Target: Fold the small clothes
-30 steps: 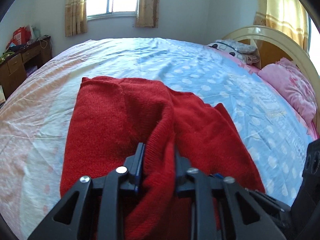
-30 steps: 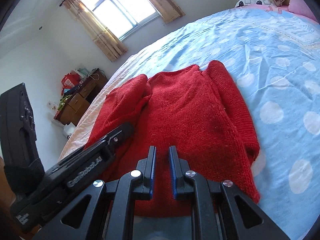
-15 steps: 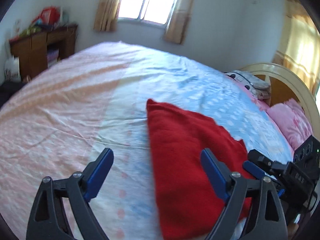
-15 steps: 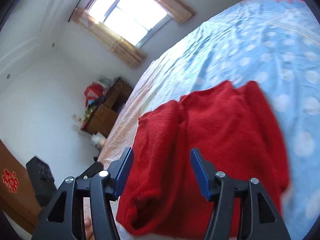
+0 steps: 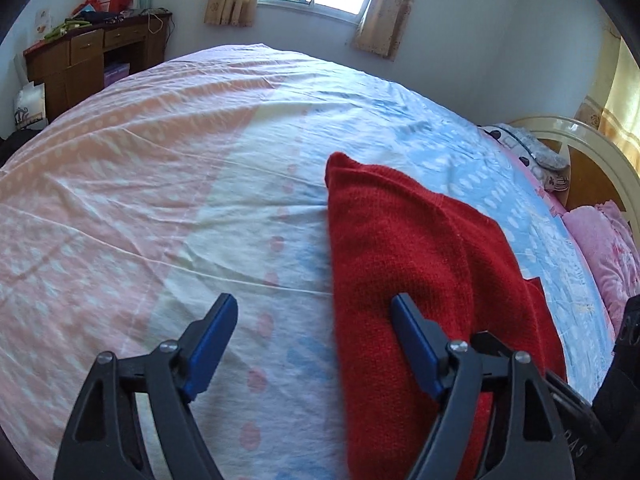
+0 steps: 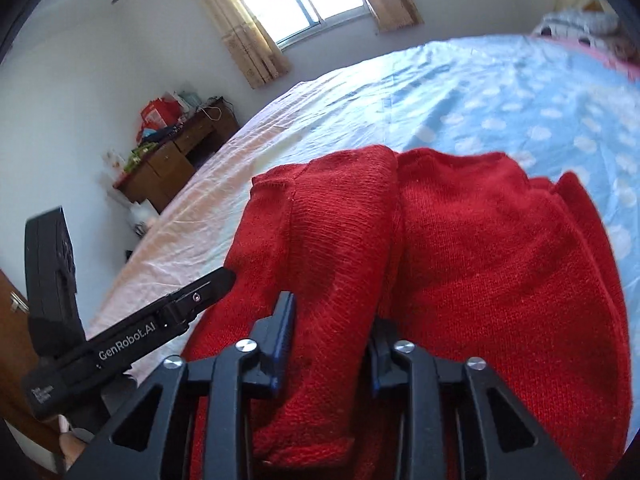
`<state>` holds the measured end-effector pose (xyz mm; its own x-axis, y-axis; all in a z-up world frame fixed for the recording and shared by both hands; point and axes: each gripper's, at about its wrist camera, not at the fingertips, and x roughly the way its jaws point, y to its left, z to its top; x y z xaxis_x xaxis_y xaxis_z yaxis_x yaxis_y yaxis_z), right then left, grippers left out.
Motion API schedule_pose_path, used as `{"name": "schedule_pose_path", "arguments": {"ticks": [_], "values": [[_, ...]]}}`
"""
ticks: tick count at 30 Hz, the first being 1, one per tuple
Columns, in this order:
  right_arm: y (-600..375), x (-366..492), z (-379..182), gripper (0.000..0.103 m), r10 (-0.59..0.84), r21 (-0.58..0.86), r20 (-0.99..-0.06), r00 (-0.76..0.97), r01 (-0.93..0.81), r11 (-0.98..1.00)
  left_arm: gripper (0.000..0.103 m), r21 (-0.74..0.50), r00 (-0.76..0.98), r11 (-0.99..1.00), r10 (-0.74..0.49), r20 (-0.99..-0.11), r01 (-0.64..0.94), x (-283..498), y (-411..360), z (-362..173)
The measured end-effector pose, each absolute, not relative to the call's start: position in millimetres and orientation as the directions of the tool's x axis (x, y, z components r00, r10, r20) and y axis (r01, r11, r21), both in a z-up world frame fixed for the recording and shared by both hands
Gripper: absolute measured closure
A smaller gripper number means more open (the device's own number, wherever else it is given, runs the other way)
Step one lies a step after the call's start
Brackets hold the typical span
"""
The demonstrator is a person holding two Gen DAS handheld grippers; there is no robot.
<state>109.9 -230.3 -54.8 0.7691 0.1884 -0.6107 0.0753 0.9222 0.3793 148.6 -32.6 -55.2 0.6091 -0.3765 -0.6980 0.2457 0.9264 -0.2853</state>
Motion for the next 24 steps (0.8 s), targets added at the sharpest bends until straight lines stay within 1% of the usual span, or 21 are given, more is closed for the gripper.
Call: {"name": "schedule_pose_path", "arguments": {"ticks": [2, 5, 9, 11, 19, 22, 24], "values": [[-222.1, 106.4, -48.9, 0.083, 0.141, 0.315, -0.618, 0.773, 0.079, 0.946, 0.021, -0.283, 0.610, 0.927, -0.375, -0.698, 0.246, 148.1, -32.3, -53.7], [-214.1, 106.7, -36.9, 0.087, 0.094, 0.241, -0.610, 0.787, 0.071, 0.968, 0.021, -0.288, 0.606, 0.926, -0.377, -0.700, 0.243, 147.0, -29.7, -51.6], [-214.6, 101.5, -18.1, 0.088, 0.079, 0.196, -0.575, 0.814, 0.043, 0.980, 0.021, -0.321, 0.593, 0.916, -0.400, -0.699, 0.239, 148.1, -25.1, -48.8], [-213.4, 94.8, -11.0, 0.088, 0.051, 0.137, -0.566, 0.823, 0.033, 0.990, 0.021, -0.335, 0.594, 0.912, -0.408, -0.693, 0.236, 146.7, -23.1, -46.6], [-227.7, 90.7, -5.6, 0.090, -0.008, 0.051, -0.570, 0.822, 0.045, 0.998, 0.021, -0.313, 0.610, 0.914, -0.407, -0.680, 0.260, 140.9, -29.4, -35.2], [-238.5, 85.8, -2.7, 0.095, -0.051, 0.002, -0.569, 0.821, 0.063, 0.998, 0.021, -0.313, 0.605, 0.910, -0.415, -0.680, 0.273, 141.3, -35.9, -32.8], [-248.4, 82.9, -2.3, 0.096, -0.066, -0.006, -0.574, 0.816, 0.077, 0.997, 0.021, -0.319, 0.598, 0.906, -0.424, -0.680, 0.279, 141.0, -40.9, -33.2]]}}
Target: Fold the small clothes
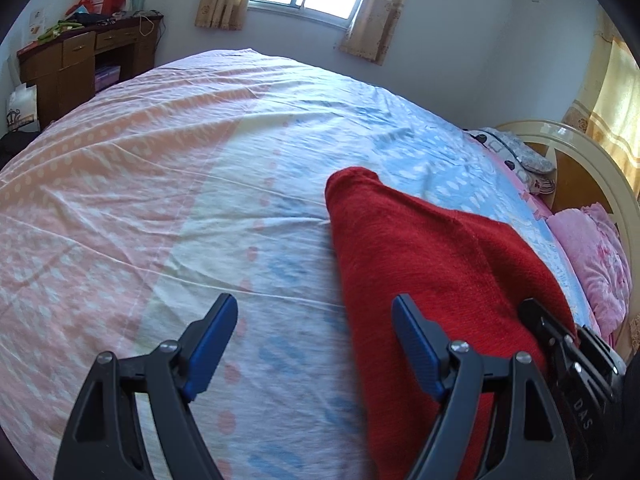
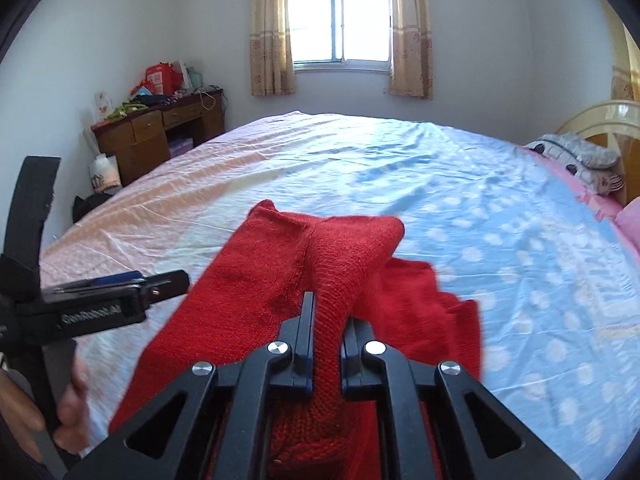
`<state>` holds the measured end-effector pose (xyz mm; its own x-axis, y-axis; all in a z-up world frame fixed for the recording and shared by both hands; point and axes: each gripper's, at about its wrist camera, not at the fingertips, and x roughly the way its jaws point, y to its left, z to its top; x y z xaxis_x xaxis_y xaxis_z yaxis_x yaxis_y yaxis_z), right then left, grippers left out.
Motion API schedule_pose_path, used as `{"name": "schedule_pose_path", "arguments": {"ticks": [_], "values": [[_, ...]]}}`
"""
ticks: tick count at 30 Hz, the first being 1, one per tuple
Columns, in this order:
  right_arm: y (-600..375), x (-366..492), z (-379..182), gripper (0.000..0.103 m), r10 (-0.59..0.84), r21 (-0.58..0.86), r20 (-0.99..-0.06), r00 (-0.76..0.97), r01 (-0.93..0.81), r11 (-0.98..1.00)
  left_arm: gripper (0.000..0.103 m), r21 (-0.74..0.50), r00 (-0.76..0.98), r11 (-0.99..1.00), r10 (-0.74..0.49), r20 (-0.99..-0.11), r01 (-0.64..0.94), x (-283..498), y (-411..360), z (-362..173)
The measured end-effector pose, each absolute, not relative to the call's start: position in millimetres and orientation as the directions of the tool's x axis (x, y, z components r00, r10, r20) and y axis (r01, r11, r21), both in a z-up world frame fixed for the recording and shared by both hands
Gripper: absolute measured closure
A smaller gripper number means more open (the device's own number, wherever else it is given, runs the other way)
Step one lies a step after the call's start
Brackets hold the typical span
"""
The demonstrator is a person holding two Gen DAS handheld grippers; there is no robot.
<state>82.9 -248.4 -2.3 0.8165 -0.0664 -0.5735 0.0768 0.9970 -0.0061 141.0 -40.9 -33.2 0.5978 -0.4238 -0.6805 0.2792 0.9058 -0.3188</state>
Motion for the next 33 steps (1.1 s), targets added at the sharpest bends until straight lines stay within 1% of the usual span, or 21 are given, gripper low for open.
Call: {"name": "schedule_pose_path", "arguments": {"ticks": [5, 11, 15, 17, 19, 21, 22, 23, 24, 25, 26, 27, 29, 31, 33], "values": [[-277.1, 72.5, -5.3, 0.096, -0.067, 0.020, -0.587, 0.807, 0.097, 0.995, 0.021, -0.321, 0.579, 0.894, -0.447, -0.681, 0.313, 136.0, -59.3, -33.9], [-288.2, 66.8, -6.6, 0.096, -0.097, -0.052, -0.593, 0.800, 0.083, 0.995, 0.021, -0.299, 0.569, 0.887, -0.457, -0.683, 0.353, 130.0, -81.1, -31.0], [-303.1, 66.3, -11.9, 0.096, -0.103, -0.057, -0.612, 0.784, 0.087, 0.995, 0.021, -0.259, 0.563, 0.888, -0.445, -0.697, 0.381, 124.0, -98.3, -32.3], [-311.6, 66.1, -16.7, 0.096, -0.106, -0.052, -0.626, 0.773, 0.094, 0.994, 0.018, -0.243, 0.560, 0.888, -0.439, -0.703, 0.391, 120.9, -105.7, -33.6], [-321.5, 67.2, -22.5, 0.096, -0.086, -0.011, -0.640, 0.763, 0.103, 0.995, 0.016, -0.214, 0.569, 0.891, -0.424, -0.705, 0.400, 116.9, -113.6, -34.7], [-334.8, 74.4, -34.9, 0.096, -0.007, 0.107, -0.671, 0.741, 0.106, 0.989, 0.014, -0.168, 0.589, 0.902, -0.391, -0.707, 0.398, 114.0, -121.2, -36.4], [-337.7, 76.5, -40.9, 0.095, 0.027, 0.146, -0.681, 0.732, 0.100, 0.984, 0.012, -0.125, 0.612, 0.914, -0.356, -0.707, 0.387, 112.8, -126.1, -37.9], [-338.4, 75.3, -42.4, 0.095, 0.033, 0.156, -0.679, 0.734, 0.099, 0.983, 0.010, -0.090, 0.632, 0.922, -0.327, -0.703, 0.376, 112.2, -129.2, -39.4], [-339.5, 71.4, -40.7, 0.095, 0.038, 0.168, -0.669, 0.742, 0.102, 0.980, 0.005, -0.060, 0.651, 0.928, -0.303, -0.696, 0.368, 112.1, -131.5, -41.4], [-342.2, 65.7, -36.2, 0.093, 0.058, 0.203, -0.658, 0.751, 0.103, 0.974, 0.000, -0.038, 0.667, 0.931, -0.289, -0.687, 0.363, 111.6, -132.5, -44.6], [-349.0, 57.0, -30.3, 0.091, 0.092, 0.267, -0.637, 0.765, 0.107, 0.958, 0.000, -0.027, 0.679, 0.933, -0.281, -0.678, 0.360, 112.0, -132.1, -48.1], [-354.4, 47.5, -25.4, 0.089, 0.114, 0.320, -0.612, 0.782, 0.114, 0.941, 0.000, -0.044, 0.678, 0.933, -0.292, -0.675, 0.358, 114.0, -127.8, -51.1], [-363.1, 21.0, -16.8, 0.081, 0.130, 0.398, -0.551, 0.824, 0.123, 0.909, 0.000, -0.141, 0.629, 0.923, -0.350, -0.695, 0.357, 124.3, -116.4, -54.7], [-359.6, -5.5, -14.7, 0.079, 0.114, 0.413, -0.534, 0.838, 0.140, 0.900, 0.000, -0.242, 0.576, 0.905, -0.412, -0.706, 0.351, 132.3, -105.6, -61.4], [-347.7, -26.9, -19.1, 0.079, 0.139, 0.423, -0.536, 0.833, 0.123, 0.898, 0.000, -0.346, 0.529, 0.877, -0.479, -0.701, 0.335, 139.5, -94.5, -69.5]]}}
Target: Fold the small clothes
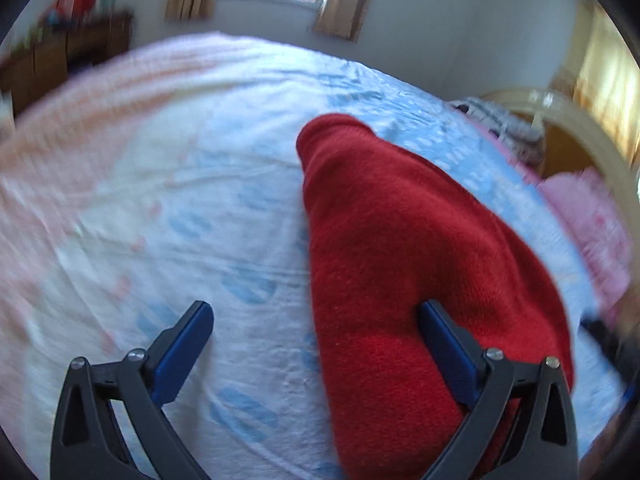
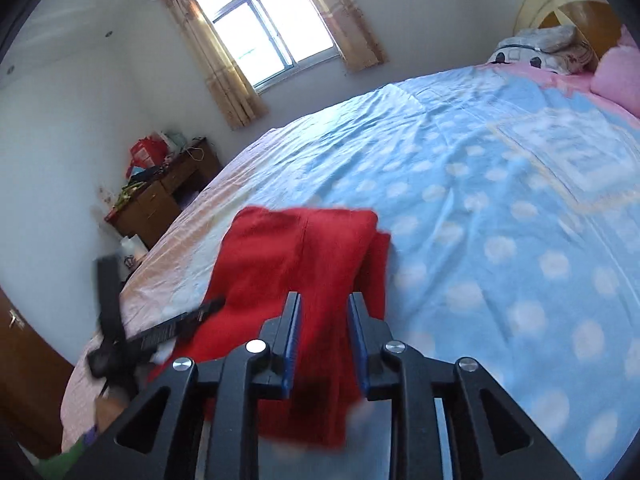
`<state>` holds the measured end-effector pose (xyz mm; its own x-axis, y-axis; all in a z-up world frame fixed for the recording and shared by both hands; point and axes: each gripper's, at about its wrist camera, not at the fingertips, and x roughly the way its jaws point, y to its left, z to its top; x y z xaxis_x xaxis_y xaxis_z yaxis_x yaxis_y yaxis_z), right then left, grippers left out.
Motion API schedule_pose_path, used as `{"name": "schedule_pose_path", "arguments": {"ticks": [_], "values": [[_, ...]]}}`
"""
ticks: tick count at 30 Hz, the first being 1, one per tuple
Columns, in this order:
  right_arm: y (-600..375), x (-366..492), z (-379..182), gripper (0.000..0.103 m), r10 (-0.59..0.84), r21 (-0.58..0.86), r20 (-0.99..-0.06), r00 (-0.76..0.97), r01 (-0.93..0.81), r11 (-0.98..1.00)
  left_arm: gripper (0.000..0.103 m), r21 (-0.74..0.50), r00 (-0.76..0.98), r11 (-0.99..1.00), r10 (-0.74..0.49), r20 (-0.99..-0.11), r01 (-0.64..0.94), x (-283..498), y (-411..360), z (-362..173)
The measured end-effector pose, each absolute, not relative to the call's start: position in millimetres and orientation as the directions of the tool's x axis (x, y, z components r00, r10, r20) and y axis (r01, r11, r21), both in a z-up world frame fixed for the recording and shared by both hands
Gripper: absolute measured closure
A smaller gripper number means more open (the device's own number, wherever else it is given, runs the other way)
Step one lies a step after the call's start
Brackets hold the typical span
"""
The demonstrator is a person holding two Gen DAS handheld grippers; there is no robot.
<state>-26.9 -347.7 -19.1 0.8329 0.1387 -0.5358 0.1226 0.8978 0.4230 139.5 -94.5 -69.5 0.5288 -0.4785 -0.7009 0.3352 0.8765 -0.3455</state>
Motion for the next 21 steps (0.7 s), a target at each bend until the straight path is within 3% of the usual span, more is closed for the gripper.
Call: {"name": "schedule_pose_path", "arguments": {"ticks": [5, 16, 18, 21], "values": [[-308.8, -52.8, -36.1, 0.079, 0.172, 0.404, -0.550, 0.817, 0.081, 0.911, 0.000, -0.342, 0.542, 0.877, -0.479, -0.691, 0.338, 134.5, -94.7, -69.2], [-287.6, -13.6, -70.1, 0.079, 0.250, 0.424, -0.615, 0.748, 0.046, 0.905, 0.000, -0.368, 0.535, 0.867, -0.497, -0.683, 0.336, 131.0, -90.5, -70.5], [-287.2, -11.3, -65.5, 0.097, 0.257, 0.411, -0.623, 0.739, 0.029, 0.911, 0.000, -0.371, 0.534, 0.866, -0.500, -0.682, 0.336, 131.4, -89.3, -70.7], [-292.2, -19.4, -41.0, 0.098, 0.161, 0.292, -0.636, 0.754, 0.043, 0.955, 0.000, -0.391, 0.531, 0.857, -0.515, -0.673, 0.336, 130.5, -85.0, -70.8]]}}
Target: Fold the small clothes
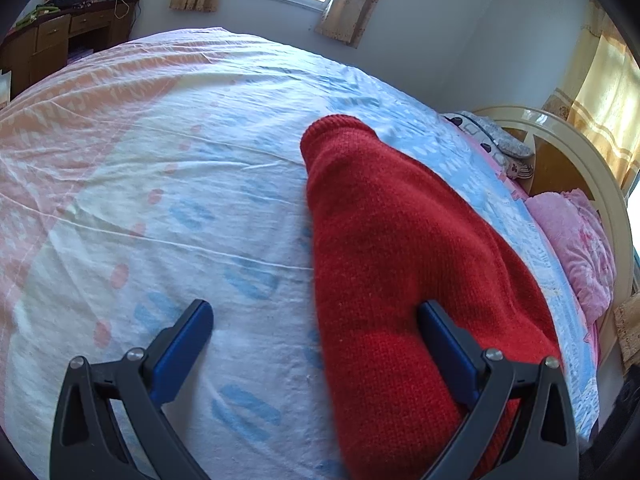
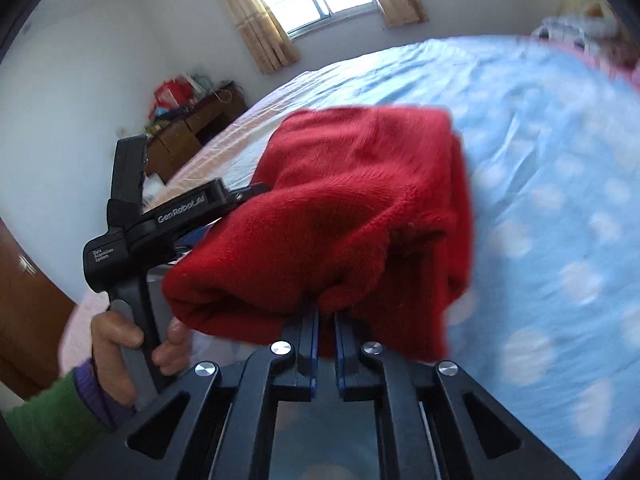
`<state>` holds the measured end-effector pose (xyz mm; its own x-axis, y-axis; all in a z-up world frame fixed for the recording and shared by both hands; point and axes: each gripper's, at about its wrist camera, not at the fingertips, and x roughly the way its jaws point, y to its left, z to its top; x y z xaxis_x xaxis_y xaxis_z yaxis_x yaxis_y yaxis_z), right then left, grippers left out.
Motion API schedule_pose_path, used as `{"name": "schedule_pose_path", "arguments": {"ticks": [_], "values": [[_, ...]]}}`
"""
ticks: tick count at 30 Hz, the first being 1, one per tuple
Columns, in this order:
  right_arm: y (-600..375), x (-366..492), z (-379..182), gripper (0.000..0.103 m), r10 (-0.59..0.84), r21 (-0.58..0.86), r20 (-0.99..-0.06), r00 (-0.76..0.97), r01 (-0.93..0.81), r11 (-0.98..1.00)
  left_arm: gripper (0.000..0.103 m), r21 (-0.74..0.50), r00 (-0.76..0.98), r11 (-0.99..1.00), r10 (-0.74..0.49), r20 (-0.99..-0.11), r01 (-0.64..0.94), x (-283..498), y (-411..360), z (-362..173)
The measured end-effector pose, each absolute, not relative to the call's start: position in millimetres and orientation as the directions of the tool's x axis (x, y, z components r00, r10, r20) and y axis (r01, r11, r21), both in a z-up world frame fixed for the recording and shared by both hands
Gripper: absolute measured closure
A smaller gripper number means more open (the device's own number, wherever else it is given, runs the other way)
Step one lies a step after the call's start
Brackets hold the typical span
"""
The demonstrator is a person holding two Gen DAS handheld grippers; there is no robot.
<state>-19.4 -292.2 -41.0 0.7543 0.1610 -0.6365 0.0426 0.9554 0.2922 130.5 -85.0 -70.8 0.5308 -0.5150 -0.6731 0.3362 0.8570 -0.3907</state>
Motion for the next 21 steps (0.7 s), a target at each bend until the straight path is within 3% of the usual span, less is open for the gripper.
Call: {"name": "schedule_pose_path", "arguments": {"ticks": [4, 7, 11, 17, 21], "values": [[-306.4, -41.9, 6.5, 0.098, 0.074, 0.175, -0.586, 0.807, 0.037, 0.984, 0.000, -0.412, 0.525, 0.845, -0.535, -0.662, 0.341, 129.4, -80.9, -70.3], [-291.5, -42.9, 3.2, 0.098, 0.010, 0.000, -0.658, 0.753, -0.014, 1.000, 0.000, -0.406, 0.521, 0.844, -0.537, -0.664, 0.351, 127.9, -82.7, -69.3], [-281.4, -44.0, -49.8, 0.098, -0.068, -0.144, -0.769, 0.635, -0.069, 0.987, 0.000, -0.389, 0.518, 0.848, -0.529, -0.673, 0.361, 126.8, -85.7, -69.0], [-311.1, -67.6, -52.4, 0.098, -0.059, -0.064, -0.767, 0.639, 0.015, 0.998, 0.000, -0.362, 0.520, 0.859, -0.508, -0.686, 0.362, 126.8, -89.7, -69.1], [-335.8, -65.3, -18.4, 0.096, -0.034, 0.078, -0.679, 0.734, 0.118, 0.990, 0.000, -0.358, 0.524, 0.862, -0.504, -0.687, 0.359, 127.2, -90.2, -69.4]]}}
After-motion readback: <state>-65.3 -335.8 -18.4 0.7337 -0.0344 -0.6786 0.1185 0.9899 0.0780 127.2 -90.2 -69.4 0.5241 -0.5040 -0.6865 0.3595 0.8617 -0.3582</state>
